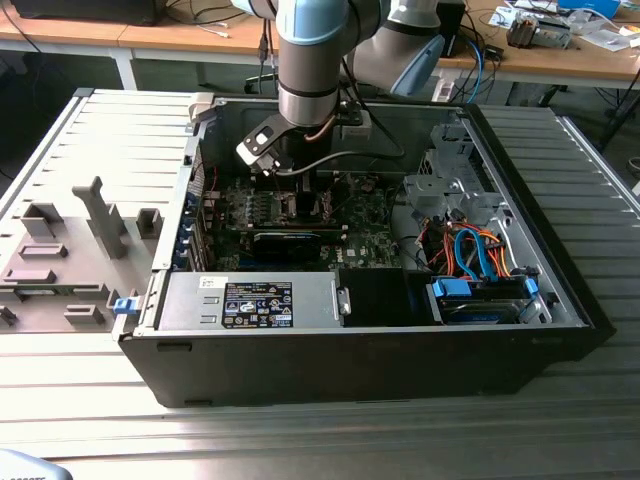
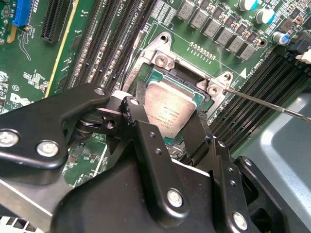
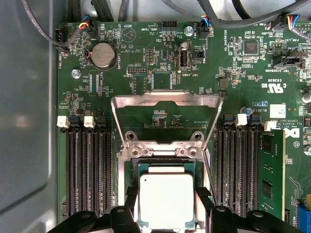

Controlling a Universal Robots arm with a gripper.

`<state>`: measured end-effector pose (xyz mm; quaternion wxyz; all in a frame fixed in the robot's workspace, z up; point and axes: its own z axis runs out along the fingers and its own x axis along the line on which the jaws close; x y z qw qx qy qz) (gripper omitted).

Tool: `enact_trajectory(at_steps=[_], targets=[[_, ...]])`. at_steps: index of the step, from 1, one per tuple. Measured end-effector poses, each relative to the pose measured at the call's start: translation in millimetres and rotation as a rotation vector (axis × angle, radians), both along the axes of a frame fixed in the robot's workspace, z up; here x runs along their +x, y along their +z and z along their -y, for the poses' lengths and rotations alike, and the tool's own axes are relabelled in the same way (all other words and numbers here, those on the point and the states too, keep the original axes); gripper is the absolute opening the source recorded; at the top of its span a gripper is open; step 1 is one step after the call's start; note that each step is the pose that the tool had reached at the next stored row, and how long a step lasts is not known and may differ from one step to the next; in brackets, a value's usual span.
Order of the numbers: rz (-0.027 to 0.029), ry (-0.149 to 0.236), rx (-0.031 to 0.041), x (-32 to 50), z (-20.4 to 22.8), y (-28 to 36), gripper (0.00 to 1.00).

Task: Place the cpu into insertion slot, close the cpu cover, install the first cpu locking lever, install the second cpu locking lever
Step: 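Place the cpu into insertion slot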

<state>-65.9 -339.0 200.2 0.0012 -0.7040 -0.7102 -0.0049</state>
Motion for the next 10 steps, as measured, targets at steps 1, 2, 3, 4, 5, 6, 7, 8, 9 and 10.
enact_trajectory(at_steps=[1,2,3,4,5,6,7,8,9,10], targets=[[0.0001,0.000,0.0000,0.0,-0.4,0.0,0.55],[0.0001,0.000,0.0001,0.0,-0.8,-0.1,0.55],[0.0001,0.000,0.0001,0.0,-0.9,-0.1,0.55],[0.0001,0.000,0.0001,0.0,-0.9,-0.1,0.55],[0.0000,0.000,-0.0001,0.0,-1.0,-0.2,0.55],[-0.0001,0.000,-0.0001,0.0,-1.0,-0.3,0.55],[-0.0001,0.000,0.0000,0.0,-1.0,-0.5,0.55],[0.0001,0.000,0.0003,0.0,-1.1,-0.8,0.55],[0.0001,-0.001,0.0002,0.1,-1.1,-1.0,0.55],[0.0000,-0.003,0.0000,0.0,-1.0,-1.0,0.55]])
